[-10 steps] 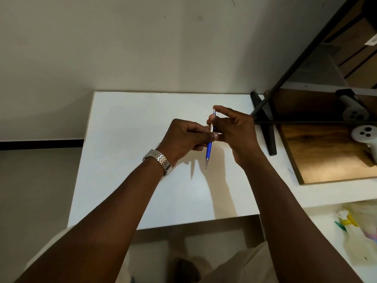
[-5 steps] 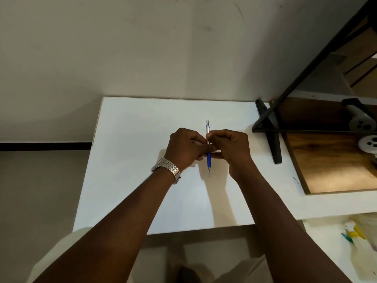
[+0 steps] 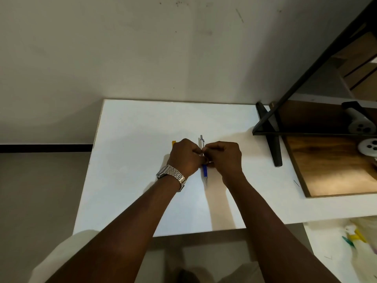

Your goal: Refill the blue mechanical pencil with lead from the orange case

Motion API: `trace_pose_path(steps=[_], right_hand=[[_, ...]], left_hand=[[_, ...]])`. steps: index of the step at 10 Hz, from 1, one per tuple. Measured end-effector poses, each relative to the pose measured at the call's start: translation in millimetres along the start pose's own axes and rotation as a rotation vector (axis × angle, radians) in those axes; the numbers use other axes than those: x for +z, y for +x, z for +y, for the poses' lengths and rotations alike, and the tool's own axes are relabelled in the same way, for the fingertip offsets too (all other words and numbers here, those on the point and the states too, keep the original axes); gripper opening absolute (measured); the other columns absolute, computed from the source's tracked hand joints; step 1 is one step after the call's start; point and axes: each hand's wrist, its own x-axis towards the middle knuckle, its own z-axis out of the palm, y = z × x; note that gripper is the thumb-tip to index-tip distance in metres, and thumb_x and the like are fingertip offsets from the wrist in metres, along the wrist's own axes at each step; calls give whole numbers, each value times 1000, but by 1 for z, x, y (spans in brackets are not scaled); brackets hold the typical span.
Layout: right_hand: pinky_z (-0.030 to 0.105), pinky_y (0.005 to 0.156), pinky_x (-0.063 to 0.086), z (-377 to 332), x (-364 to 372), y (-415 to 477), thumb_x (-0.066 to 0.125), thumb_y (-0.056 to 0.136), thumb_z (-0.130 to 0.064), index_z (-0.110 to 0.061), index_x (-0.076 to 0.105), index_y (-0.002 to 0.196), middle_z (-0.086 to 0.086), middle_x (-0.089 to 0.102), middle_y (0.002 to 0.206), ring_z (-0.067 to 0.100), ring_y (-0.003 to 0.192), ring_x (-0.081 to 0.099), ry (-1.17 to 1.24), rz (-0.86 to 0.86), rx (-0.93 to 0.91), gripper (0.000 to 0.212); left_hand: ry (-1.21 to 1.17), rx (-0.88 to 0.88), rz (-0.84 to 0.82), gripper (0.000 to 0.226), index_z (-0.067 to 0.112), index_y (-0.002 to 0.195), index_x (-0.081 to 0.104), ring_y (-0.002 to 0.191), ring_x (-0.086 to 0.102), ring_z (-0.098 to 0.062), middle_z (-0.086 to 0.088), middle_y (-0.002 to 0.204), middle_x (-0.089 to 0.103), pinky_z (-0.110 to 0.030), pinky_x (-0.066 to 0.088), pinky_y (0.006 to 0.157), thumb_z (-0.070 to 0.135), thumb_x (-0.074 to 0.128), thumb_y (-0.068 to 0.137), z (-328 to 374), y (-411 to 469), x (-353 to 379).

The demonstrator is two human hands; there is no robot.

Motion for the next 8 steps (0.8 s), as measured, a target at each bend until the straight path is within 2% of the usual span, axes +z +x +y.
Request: trace_pose_path(steps=[1, 2, 3, 4, 5, 6, 7, 8], right_hand=[[57, 73, 67, 1, 1, -1, 77, 82, -1, -14, 82, 72, 18, 78, 74, 44, 75, 77, -46, 8, -27, 18], [58, 75, 66, 1, 2, -1, 75, 83, -1, -22, 79, 66, 16, 79, 74, 43, 76, 77, -87, 19, -50, 27], [59, 76, 65, 1, 2, -2, 74, 84, -2, -24, 77, 65, 15, 79, 74, 40, 76, 77, -99, 21, -68, 29], [58, 77, 65, 4, 2, -1, 73, 84, -2, -17, 80, 69, 14, 79, 74, 38, 76, 78, -106, 21, -70, 22], [56, 75, 66, 5, 4, -2, 70, 85, -3, -7, 83, 78, 12, 79, 74, 35, 74, 77, -118, 13, -96, 16], [55, 75, 65, 5, 2, -3, 68, 90, -5, -7, 82, 81, 10, 78, 74, 33, 72, 76, -130, 19, -114, 17], [40, 85, 62, 2, 0, -4, 65, 98, -11, -7, 81, 95, 5, 79, 87, 29, 86, 76, -159, 65, -205, 17], [26, 97, 51, -6, 0, -9, 58, 107, -18, -12, 74, 125, 4, 77, 121, 23, 113, 72, -265, 183, -332, 25]], left_hand=[[12, 0, 5, 14, -2, 79, 81, 75, 75, -39, -23, 74, 77, -43, 60, 85, 12, 85, 78, 0, -1, 0], [50, 17, 24, 14, -2, 74, 80, 72, 74, -39, -24, 71, 76, -45, 60, 74, 11, 84, 78, 1, -1, 2], [71, 26, 30, 14, -2, 73, 80, 71, 74, -39, -24, 70, 75, -43, 60, 70, 11, 83, 79, 2, -2, 2], [89, 37, 39, 15, -1, 73, 80, 71, 73, -39, -23, 68, 75, -42, 59, 70, 12, 82, 79, 0, -1, 3], [114, 52, 67, 11, 3, 76, 81, 72, 72, -34, -13, 65, 71, -32, 55, 73, 13, 80, 80, -3, 1, 6], [138, 83, 143, 10, 6, 89, 81, 84, 73, -29, -11, 84, 79, -25, 46, 68, 11, 77, 82, -4, 3, 5], [133, 158, 246, 11, 13, 94, 79, 85, 74, -22, -4, 93, 80, -31, 56, 75, 20, 79, 86, -1, 0, 0], [194, 285, 409, 17, 20, 108, 73, 94, 70, -22, -1, 106, 72, -42, 60, 74, 30, 71, 94, 4, -5, -8]])
